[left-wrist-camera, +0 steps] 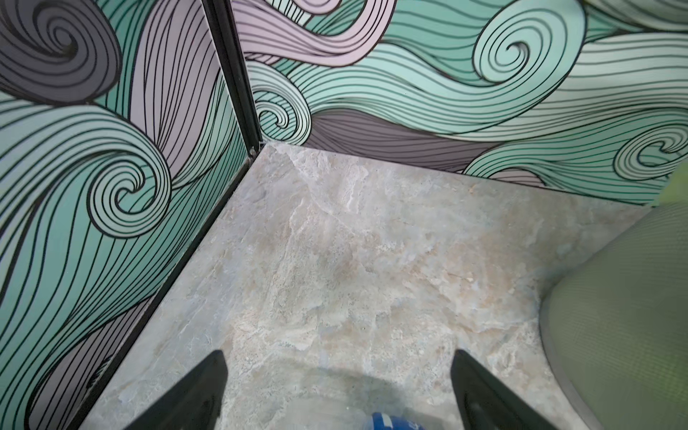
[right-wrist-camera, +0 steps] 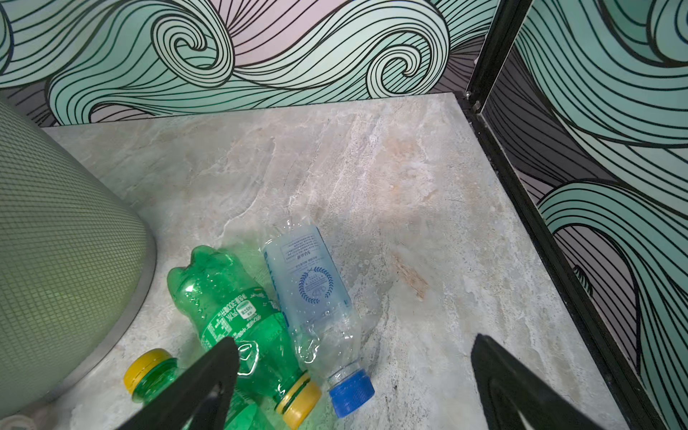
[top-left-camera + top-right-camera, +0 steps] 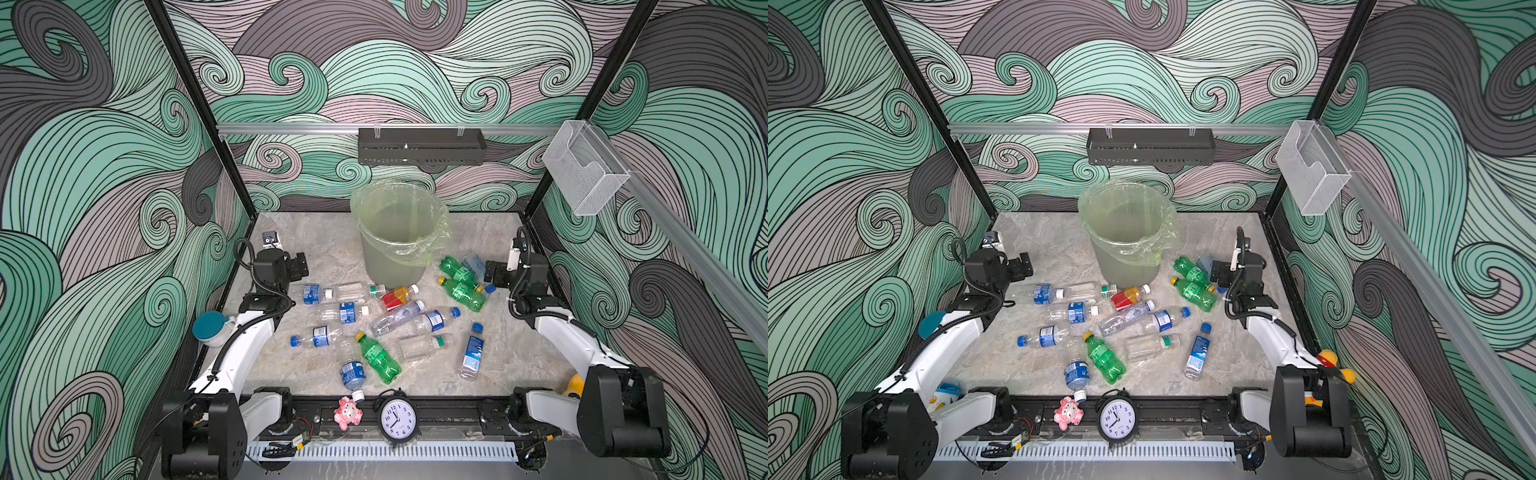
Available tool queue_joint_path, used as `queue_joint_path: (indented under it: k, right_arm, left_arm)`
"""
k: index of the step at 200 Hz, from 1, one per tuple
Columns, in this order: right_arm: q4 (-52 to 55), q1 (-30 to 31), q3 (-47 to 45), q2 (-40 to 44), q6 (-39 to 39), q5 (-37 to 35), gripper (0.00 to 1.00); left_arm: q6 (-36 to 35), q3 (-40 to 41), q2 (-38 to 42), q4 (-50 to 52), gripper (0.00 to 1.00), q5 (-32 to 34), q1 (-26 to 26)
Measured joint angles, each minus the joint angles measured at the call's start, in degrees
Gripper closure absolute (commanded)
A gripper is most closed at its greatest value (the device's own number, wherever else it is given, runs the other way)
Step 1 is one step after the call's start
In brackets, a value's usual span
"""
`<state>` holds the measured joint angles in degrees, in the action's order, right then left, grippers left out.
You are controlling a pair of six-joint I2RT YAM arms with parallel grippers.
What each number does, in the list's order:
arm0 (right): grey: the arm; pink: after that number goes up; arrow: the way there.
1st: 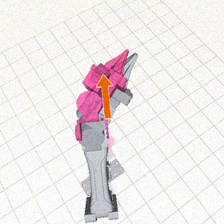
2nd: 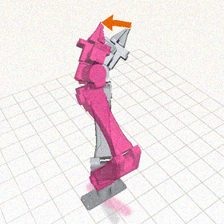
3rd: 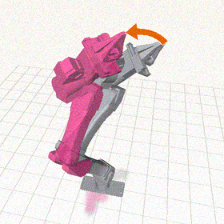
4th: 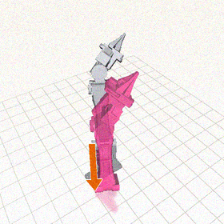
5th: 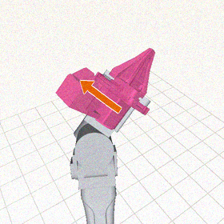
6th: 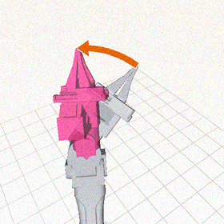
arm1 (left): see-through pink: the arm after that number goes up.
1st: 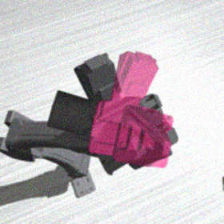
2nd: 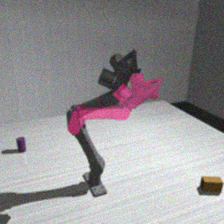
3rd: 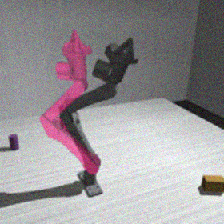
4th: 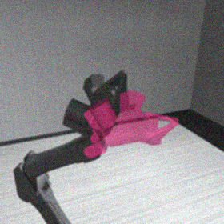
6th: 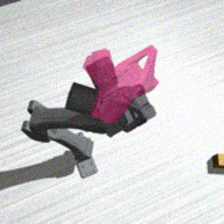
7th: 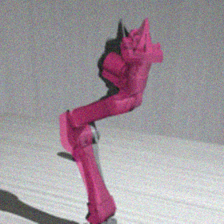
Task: Throw the plastic bottles in the bin
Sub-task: Pick up the plastic bottle from the top-right of the table.
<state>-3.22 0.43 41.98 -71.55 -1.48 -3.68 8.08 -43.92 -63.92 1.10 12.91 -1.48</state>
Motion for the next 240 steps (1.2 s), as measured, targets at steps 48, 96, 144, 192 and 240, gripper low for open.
queue_joint_path:
  k: [48, 96, 144, 192, 240]
  right_arm:
    - [14.1, 0.0, 16.9, -9.2, -0.1, 5.4, 0.12]
    - [25.2, 0.0, 27.2, -23.1, 0.2, 9.9, 0.19]
    - [29.7, 0.0, 31.6, -32.6, 0.6, 12.6, 0.20]
    - [31.9, -0.2, 35.8, -36.8, 0.8, 13.2, 0.25]
    - [32.9, -0.5, 36.4, -39.9, -0.1, 12.9, 0.30]
  left_arm:
    - [0.7, -8.9, -0.1, 11.6, 0.05, -2.3, -0.6]
    - [1.1, -9.1, 0.9, 17.9, 0.09, -8.4, -0.6]
    - [1.1, -8.8, 5.4, 21.5, 0.09, -11.7, -0.6]
    - [1.0, -8.8, 6.9, 24.0, 0.09, -12.3, -0.6]
    - [1.0, -8.8, 8.3, 24.9, 0.09, -12.7, -0.6]
